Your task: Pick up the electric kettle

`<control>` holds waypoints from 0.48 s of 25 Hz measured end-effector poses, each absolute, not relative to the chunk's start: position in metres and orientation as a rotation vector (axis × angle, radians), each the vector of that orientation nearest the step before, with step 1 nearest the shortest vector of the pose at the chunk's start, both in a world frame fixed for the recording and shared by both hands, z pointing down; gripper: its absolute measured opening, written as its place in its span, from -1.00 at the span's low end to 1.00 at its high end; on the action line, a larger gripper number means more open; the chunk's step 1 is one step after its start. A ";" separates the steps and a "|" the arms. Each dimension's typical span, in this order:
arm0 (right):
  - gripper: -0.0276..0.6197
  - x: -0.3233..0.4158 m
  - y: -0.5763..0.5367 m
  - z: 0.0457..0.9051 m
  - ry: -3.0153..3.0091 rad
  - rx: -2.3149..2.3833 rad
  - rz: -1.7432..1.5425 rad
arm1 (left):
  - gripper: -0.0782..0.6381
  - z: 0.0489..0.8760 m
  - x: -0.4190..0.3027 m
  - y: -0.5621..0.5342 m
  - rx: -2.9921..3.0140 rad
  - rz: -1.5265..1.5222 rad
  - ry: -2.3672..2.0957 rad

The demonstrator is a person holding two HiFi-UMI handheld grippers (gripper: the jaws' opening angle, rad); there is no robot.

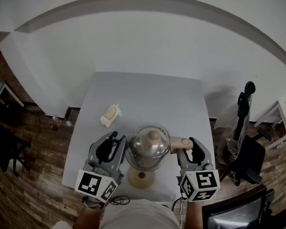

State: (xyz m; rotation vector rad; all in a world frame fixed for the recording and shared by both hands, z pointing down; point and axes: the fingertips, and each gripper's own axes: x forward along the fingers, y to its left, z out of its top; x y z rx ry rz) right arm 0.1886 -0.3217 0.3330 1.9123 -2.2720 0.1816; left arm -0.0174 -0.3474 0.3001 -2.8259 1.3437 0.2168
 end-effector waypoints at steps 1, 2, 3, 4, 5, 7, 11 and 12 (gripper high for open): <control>-0.39 0.189 -0.322 0.333 -2.271 1.912 0.184 | -0.46 0.300 -0.017 -0.347 -2.826 0.218 1.344; -0.39 0.189 -0.322 0.333 -2.271 1.913 0.185 | -0.46 0.300 -0.018 -0.347 -2.827 0.218 1.344; -0.39 0.188 -0.322 0.333 -2.271 1.912 0.186 | -0.46 0.300 -0.018 -0.347 -2.828 0.218 1.345; -0.39 0.189 -0.322 0.333 -2.271 1.912 0.186 | -0.46 0.300 -0.018 -0.347 -2.829 0.217 1.345; -0.39 0.188 -0.322 0.332 -2.271 1.912 0.187 | -0.46 0.300 -0.018 -0.347 -2.829 0.218 1.346; -0.39 0.188 -0.322 0.332 -2.272 1.909 0.187 | -0.46 0.300 -0.018 -0.346 -2.829 0.219 1.347; -0.39 0.188 -0.322 0.334 -2.273 1.900 0.190 | -0.46 0.302 -0.018 -0.346 -2.830 0.220 1.352; -0.39 0.188 -0.322 0.334 -2.273 1.898 0.190 | -0.46 0.302 -0.018 -0.346 -2.831 0.219 1.355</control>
